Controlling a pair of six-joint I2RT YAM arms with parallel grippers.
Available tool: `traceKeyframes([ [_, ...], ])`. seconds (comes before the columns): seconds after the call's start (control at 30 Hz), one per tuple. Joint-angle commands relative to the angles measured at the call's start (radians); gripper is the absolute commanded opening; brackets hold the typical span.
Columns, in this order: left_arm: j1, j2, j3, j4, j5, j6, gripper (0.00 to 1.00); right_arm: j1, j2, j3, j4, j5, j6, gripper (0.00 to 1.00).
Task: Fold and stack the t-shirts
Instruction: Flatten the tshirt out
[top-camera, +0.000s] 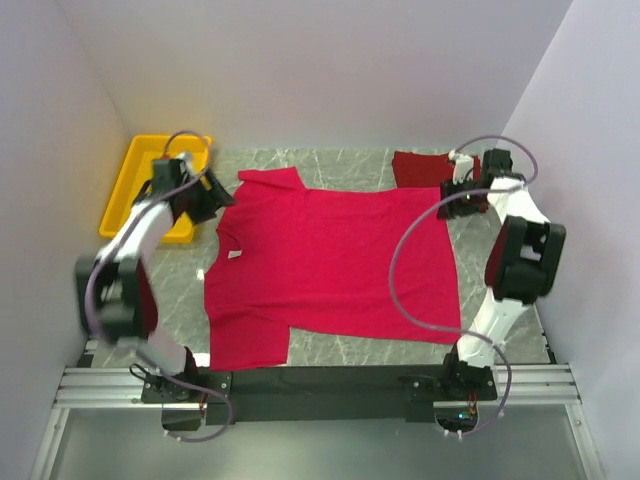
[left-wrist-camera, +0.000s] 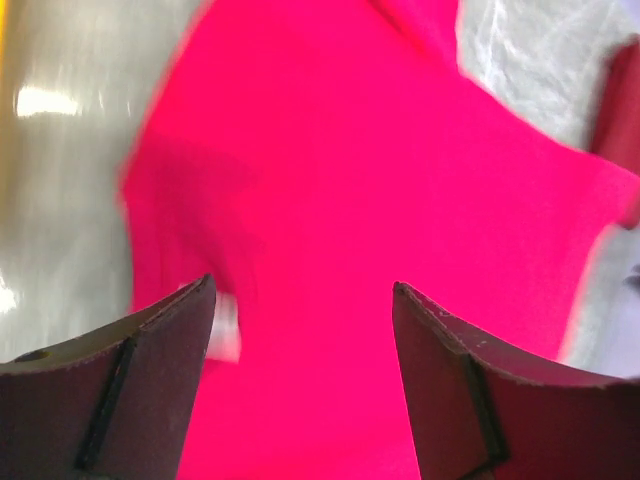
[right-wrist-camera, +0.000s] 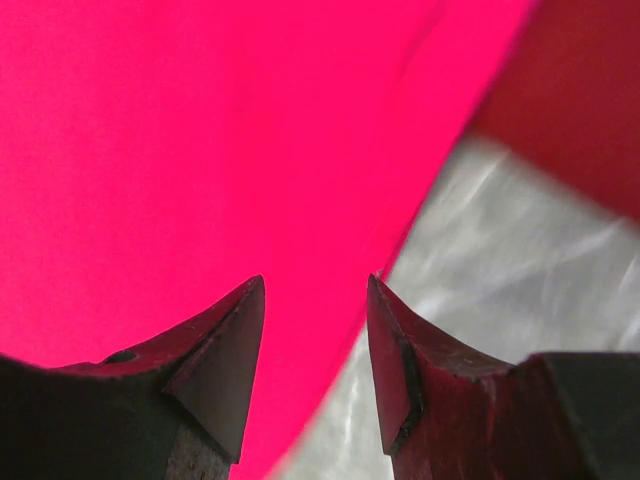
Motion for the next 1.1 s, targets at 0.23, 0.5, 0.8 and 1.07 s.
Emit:
traceKeyframes([
  [0.23, -0.041, 0.495, 0.484, 0.114, -0.015, 0.232, 0.75, -0.012, 0.328, 0.510, 0.056, 0.007, 0.523, 0.53],
  [0.5, -0.039, 0.645, 0.605, 0.127, 0.027, 0.227, 0.73, -0.009, 0.426, 0.582, 0.073, 0.036, 0.512, 0.53],
  [0.8, -0.039, 0.685, 0.643, 0.111, 0.031, 0.217, 0.73, -0.001, 0.500, 0.666, 0.050, 0.065, 0.509, 0.53],
  [1.07, -0.039, 0.662, 0.616, 0.101, 0.033, 0.212, 0.73, 0.000, 0.538, 0.726, 0.010, 0.091, 0.515, 0.53],
])
